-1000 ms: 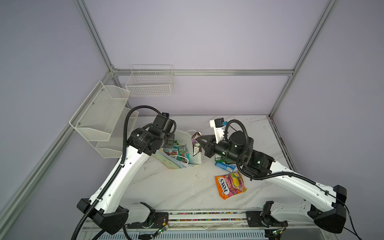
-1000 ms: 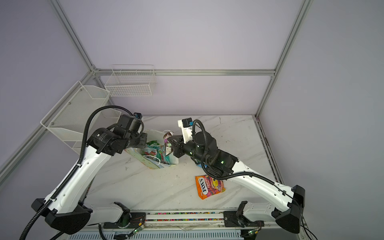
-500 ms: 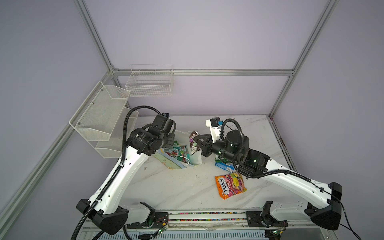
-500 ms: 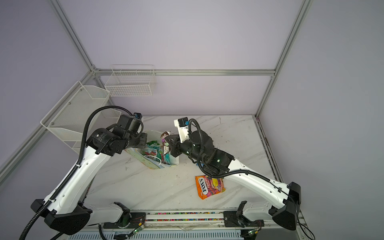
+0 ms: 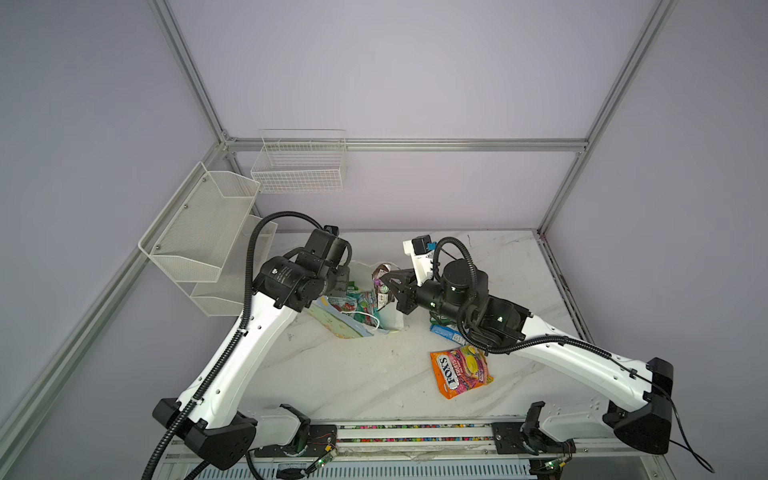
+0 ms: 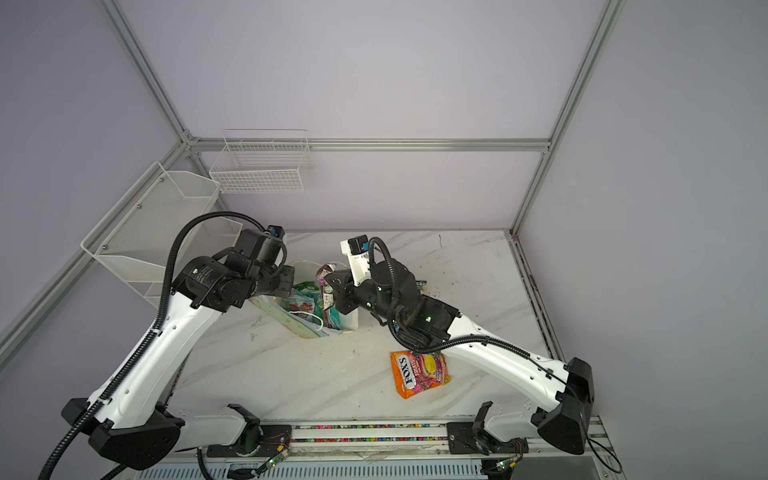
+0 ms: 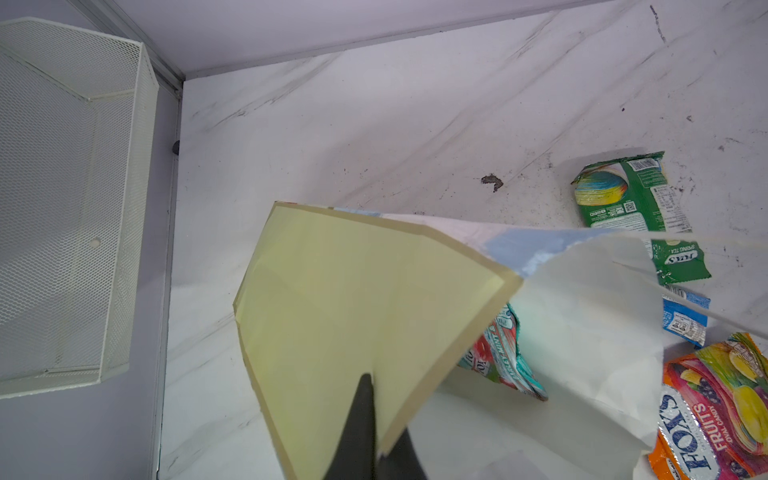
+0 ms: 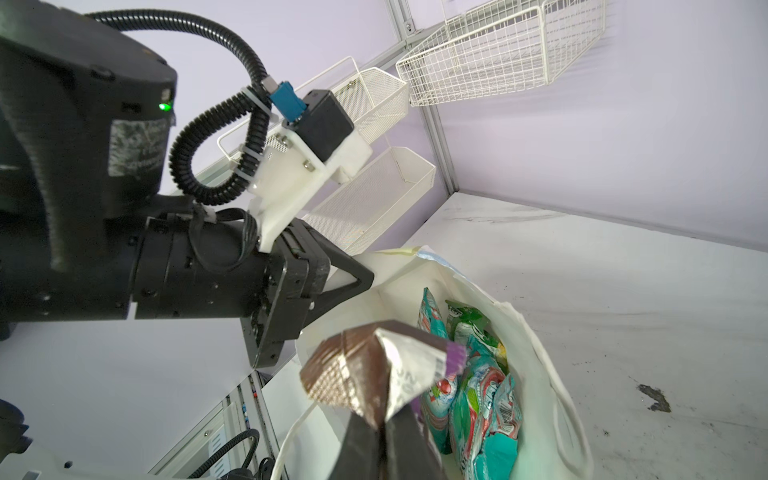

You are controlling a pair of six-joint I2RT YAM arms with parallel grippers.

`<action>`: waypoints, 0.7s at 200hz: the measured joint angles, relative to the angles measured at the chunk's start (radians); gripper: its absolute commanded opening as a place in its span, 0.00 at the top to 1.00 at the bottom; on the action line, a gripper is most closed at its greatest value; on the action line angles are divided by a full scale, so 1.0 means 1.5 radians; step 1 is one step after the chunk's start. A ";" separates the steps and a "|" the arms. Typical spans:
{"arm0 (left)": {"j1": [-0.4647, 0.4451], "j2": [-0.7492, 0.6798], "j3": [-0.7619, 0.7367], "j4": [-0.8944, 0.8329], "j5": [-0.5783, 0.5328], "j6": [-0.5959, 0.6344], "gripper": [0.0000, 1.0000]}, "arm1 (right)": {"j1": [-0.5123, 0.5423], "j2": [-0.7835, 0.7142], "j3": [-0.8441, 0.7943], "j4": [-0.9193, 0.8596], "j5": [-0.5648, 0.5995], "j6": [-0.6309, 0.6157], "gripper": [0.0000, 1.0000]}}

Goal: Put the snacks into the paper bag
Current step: 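Carry the chocolate bar over the bag's opening beside the left gripper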

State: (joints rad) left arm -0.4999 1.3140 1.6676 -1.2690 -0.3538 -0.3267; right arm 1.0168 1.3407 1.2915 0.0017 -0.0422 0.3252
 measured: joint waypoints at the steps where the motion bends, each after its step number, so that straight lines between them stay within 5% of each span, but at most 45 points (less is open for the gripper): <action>1: 0.000 0.000 0.000 0.000 0.000 0.000 1.00 | 0.000 0.000 0.000 0.000 0.000 0.000 1.00; 140: -0.003 0.000 0.000 0.001 0.007 -0.002 1.00 | 0.002 0.079 0.028 0.007 0.002 -0.006 1.00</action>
State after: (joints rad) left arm -0.5049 1.3140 1.6676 -1.2682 -0.3439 -0.3302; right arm 1.0195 1.4586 1.3334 0.0124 -0.0391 0.3161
